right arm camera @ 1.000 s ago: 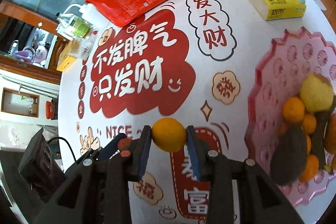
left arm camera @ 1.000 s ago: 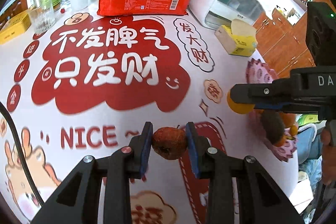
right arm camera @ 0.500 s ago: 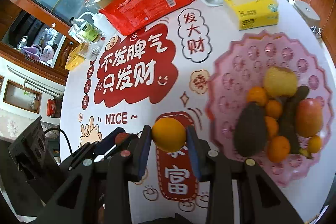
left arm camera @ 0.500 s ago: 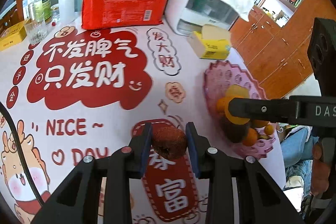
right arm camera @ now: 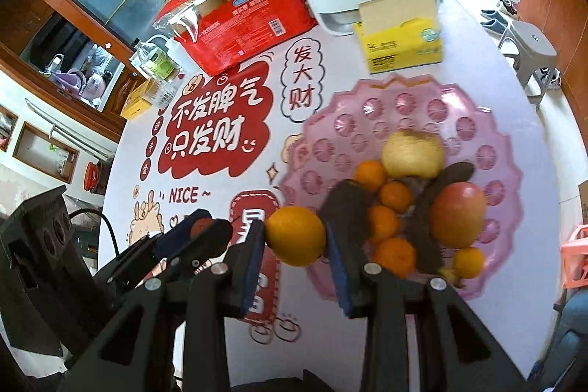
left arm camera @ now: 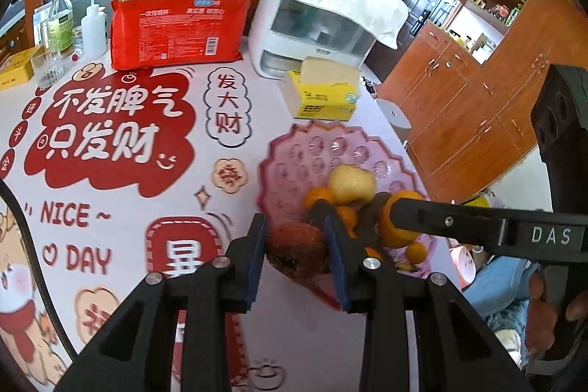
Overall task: Organize fruits
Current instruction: 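Carry the lychee and mandarin over the pink bowl with both tools, then lower the lychee and mandarin into the bowl and open both tools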
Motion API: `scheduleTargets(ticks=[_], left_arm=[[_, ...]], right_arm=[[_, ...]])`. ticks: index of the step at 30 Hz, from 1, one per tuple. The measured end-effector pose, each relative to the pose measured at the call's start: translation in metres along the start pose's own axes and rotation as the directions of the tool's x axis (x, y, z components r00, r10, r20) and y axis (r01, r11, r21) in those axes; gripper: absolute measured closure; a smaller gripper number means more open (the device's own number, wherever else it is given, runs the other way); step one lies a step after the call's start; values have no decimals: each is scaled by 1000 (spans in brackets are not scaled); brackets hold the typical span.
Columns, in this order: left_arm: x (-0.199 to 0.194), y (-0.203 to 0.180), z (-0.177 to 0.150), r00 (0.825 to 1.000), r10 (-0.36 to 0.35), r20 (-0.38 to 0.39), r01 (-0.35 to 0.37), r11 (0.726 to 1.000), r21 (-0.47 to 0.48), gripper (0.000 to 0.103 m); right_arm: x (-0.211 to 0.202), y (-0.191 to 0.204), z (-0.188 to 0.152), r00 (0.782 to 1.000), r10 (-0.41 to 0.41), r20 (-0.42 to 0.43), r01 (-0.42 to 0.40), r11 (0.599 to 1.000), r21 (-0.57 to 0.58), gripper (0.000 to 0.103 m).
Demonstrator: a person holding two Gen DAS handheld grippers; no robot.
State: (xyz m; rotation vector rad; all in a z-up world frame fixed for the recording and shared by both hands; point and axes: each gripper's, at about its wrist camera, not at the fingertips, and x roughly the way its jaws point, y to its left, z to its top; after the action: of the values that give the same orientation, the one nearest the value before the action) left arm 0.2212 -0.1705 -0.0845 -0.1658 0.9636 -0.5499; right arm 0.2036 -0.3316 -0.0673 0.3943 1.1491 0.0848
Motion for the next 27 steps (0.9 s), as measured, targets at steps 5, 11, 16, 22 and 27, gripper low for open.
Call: scheduleTargets(ticks=[5,11,16,22,27], left_arm=[[10,-26,-10,1000,2,6,-2,1000,-25,72],[26,-50,-22,1000,5,-1,-5,998,-55,72],[38,-60,-31,1000,17,-10,-18,996,-83,72],[49,-62,-45,999,34,-31,-38,991,-132,72],[55,-62,-52,998,45,-46,-51,988,-148,72]], right_arm=[[-14,-25,-3,1000,5,3,-5,1000,-25,69],[-23,-52,-9,1000,15,-7,-15,998,-62,69],[-22,-67,-17,999,20,-35,-23,996,-90,69],[-8,-82,-29,996,11,-91,-22,992,-123,69],[6,-91,-37,991,-1,-133,-20,988,-150,68]])
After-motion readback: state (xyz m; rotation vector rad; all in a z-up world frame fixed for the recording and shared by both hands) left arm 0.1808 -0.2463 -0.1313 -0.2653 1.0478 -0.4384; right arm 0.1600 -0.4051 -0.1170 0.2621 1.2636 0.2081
